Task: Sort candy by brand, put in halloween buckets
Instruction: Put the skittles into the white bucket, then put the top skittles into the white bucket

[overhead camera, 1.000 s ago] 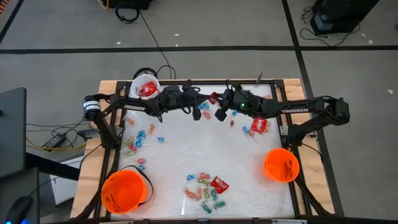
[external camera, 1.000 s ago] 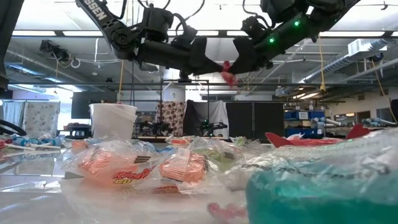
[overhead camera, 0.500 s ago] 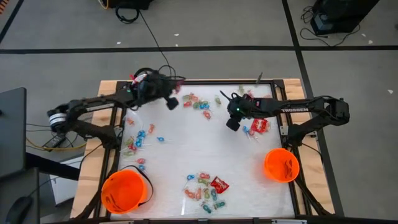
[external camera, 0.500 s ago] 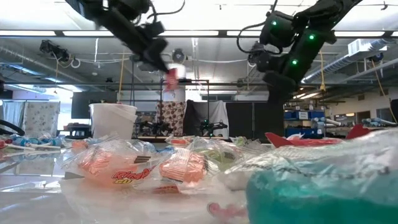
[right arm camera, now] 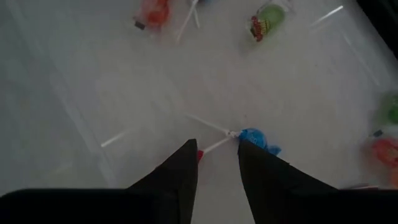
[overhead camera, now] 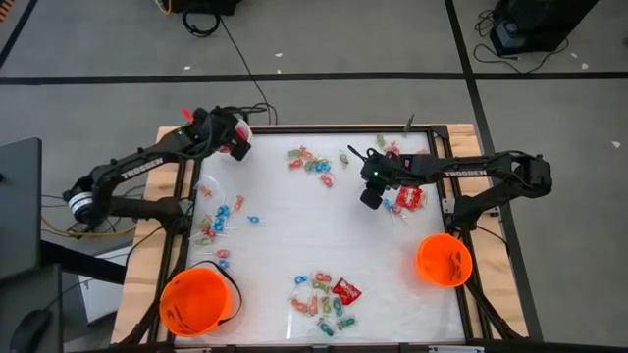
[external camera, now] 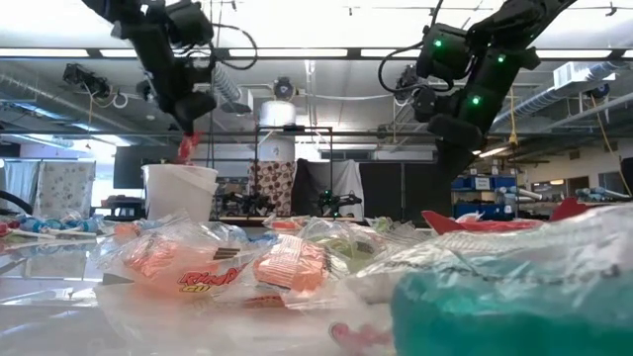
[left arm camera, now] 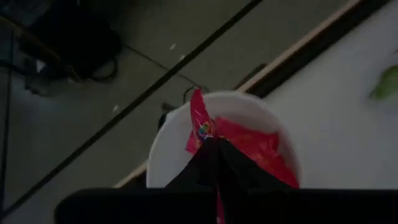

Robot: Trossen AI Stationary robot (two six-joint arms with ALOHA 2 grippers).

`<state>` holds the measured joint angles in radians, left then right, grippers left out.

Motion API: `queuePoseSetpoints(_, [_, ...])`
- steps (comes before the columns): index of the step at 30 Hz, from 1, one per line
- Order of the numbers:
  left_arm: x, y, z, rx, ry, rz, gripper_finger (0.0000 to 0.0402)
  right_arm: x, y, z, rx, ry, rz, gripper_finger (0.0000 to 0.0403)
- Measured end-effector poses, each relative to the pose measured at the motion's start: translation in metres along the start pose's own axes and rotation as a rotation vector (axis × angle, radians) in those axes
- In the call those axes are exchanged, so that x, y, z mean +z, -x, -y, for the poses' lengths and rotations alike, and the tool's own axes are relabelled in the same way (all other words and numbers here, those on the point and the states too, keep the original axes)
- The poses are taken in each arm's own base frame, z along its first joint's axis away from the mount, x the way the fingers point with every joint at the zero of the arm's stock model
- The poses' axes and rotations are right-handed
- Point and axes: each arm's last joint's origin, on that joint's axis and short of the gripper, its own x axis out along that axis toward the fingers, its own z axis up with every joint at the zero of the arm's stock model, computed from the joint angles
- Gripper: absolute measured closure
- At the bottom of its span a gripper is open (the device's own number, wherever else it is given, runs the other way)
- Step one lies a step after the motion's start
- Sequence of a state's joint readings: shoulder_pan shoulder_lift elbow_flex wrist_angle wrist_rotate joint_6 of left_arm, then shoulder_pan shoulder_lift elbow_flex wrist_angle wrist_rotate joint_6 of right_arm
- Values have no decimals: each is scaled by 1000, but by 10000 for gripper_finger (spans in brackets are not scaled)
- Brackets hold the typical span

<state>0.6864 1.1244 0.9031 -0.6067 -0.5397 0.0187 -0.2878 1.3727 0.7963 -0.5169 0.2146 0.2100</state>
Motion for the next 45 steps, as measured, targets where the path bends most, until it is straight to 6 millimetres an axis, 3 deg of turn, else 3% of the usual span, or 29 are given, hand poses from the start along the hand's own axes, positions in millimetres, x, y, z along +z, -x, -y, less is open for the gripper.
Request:
queuePoseSetpoints(7, [-11, -18, -5, -11, 78, 0, 373, 0, 0, 1, -4, 1, -2, 275])
queuePoseSetpoints(16, [-6, -23, -13, 21, 92, 52, 257, 0, 0, 5, -116, -1, 14, 275])
queuePoseSetpoints(20, [4, -19, -8, -36, 62, 156, 228, 0, -1, 14, -217, -47, 16, 275])
queuePoseSetpoints(30, [35, 9, 25, -493, 73, 530, 224, -23, -1, 49, -316, -200, -259, 275])
queuePoseSetpoints(35, [39, 24, 41, -595, 69, 605, 224, -35, 2, 60, -292, -244, -413, 275])
queuePoseSetpoints(45, [26, 25, 59, -609, 48, 595, 224, -36, -16, 73, -228, -251, -292, 269])
